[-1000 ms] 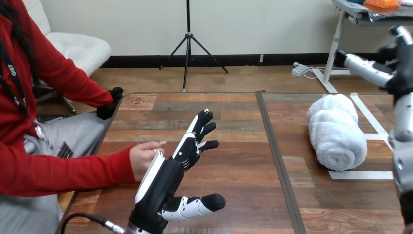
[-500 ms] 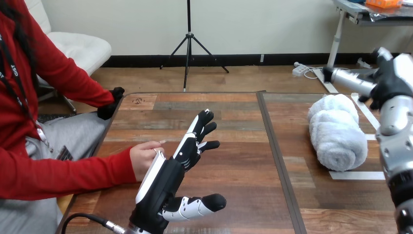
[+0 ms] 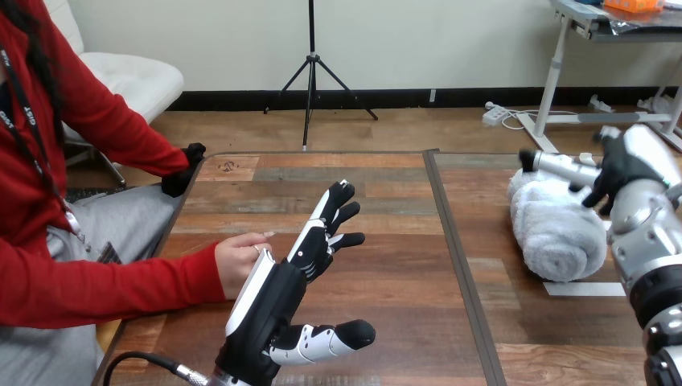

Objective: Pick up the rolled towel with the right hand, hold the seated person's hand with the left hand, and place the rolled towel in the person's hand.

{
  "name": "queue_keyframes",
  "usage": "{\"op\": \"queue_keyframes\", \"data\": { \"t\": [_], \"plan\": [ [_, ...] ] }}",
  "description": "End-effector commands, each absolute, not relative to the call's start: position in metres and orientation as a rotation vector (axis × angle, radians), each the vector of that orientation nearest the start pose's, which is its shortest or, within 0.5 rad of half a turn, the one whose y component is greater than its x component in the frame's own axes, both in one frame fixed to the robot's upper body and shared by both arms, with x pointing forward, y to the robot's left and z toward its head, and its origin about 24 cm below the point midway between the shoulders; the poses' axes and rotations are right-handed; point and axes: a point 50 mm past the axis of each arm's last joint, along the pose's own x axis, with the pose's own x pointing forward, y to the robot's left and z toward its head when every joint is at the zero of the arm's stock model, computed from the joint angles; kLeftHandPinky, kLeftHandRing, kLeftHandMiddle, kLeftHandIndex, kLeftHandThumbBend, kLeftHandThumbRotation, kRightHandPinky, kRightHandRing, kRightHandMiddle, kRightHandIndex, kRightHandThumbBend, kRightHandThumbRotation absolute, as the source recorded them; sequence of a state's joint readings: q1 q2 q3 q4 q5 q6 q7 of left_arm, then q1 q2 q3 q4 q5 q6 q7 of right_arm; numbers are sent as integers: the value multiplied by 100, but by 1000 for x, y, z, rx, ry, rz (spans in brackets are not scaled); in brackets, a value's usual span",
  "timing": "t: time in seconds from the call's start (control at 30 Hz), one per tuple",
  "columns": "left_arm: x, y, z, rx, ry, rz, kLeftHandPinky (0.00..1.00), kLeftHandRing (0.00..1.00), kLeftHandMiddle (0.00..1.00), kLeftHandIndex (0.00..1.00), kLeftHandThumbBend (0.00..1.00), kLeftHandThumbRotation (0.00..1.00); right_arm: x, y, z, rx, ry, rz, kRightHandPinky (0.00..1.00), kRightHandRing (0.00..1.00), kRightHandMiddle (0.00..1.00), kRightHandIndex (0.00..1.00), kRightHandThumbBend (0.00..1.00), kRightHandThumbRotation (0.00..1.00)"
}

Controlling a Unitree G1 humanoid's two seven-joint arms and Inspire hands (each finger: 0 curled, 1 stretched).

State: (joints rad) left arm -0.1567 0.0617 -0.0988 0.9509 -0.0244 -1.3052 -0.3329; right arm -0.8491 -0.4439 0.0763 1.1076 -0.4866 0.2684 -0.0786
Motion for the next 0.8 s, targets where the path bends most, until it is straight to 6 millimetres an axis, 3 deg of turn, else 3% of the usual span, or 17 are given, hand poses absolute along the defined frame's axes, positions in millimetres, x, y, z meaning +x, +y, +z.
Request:
{"op": "queue_keyframes", "data": {
  "t": [0.0, 0.4, 0.5, 0.77],
  "plan": [
    [227, 124, 10, 122, -593, -438, 83, 95, 100, 100, 100, 69, 392, -276, 129, -1015, 396, -300, 46, 59, 69, 89, 100, 68],
    [221, 126, 7, 125, -592, -427, 82, 94, 99, 100, 100, 68, 387, -276, 109, -1071, 472, -267, 37, 48, 59, 89, 100, 70],
    [220, 127, 7, 126, -591, -425, 82, 94, 99, 100, 100, 68, 385, -276, 104, -1086, 482, -254, 39, 52, 61, 89, 100, 70],
    [216, 129, 6, 131, -593, -424, 83, 94, 100, 100, 100, 69, 381, -276, 93, -1177, 511, -203, 60, 66, 71, 90, 100, 73]
  ]
}}
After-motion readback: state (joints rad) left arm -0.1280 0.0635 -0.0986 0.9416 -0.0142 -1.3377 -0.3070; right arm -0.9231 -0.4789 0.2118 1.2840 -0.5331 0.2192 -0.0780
